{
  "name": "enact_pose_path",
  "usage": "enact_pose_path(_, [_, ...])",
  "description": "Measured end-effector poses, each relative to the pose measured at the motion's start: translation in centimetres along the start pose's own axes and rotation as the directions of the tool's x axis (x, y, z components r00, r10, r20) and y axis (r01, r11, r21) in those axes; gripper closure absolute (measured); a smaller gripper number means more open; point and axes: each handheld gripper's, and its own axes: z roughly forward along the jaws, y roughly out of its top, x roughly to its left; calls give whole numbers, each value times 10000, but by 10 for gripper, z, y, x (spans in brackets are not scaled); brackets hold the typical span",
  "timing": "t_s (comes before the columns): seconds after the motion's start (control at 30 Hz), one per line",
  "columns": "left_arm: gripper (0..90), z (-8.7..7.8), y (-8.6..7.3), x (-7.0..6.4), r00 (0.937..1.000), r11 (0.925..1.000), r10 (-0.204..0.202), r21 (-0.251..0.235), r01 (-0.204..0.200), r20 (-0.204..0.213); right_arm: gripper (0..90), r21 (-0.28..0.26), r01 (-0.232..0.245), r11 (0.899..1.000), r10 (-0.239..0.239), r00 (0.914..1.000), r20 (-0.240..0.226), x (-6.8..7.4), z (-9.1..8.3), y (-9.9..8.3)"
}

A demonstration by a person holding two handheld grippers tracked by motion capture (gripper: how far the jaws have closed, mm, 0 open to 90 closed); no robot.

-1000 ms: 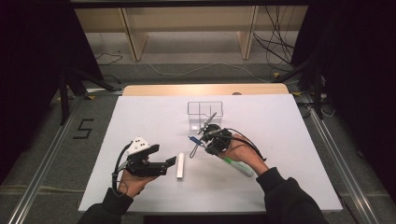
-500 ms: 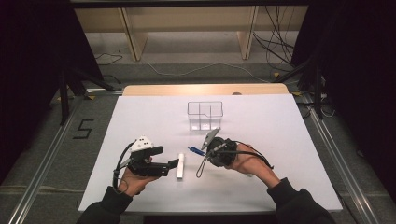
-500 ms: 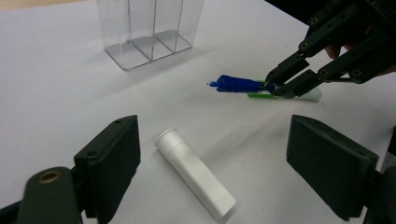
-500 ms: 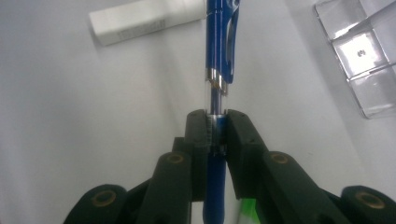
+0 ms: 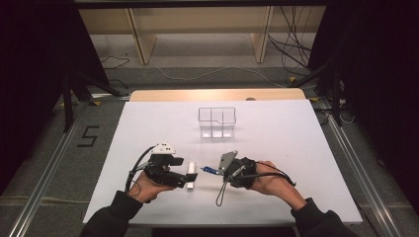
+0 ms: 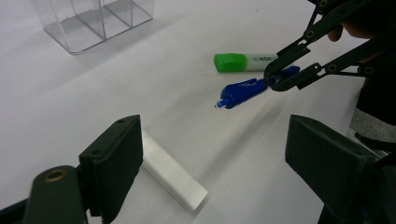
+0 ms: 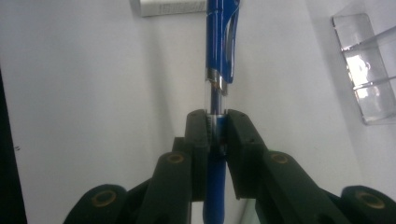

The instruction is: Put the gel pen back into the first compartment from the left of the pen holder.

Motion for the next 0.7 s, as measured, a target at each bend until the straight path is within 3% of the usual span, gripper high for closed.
enact_pose_path(0.13, [191, 5, 7, -4, 9995, 9992, 247, 294, -252, 174, 798, -96, 361, 9993, -360, 9993, 95, 5, -3, -2])
enact_pose_path(0.23, [199, 8, 13, -6, 9975, 9975, 93, 686, -141, 694, 798, -109, 633, 9979, -631, 9979, 166, 9, -4, -4])
enact_pose_path(0.4, [207, 13, 21, -13, 9965, 9921, 452, 1132, -531, 708, 798, -117, 1003, 9949, -1000, 9946, 290, 13, -7, -8])
enact_pose_path(0.7, [212, 26, 37, -24, 9905, 9708, 888, 2135, -1097, 1049, 798, -113, 1562, 9877, -1553, 9861, 595, 19, -12, -13])
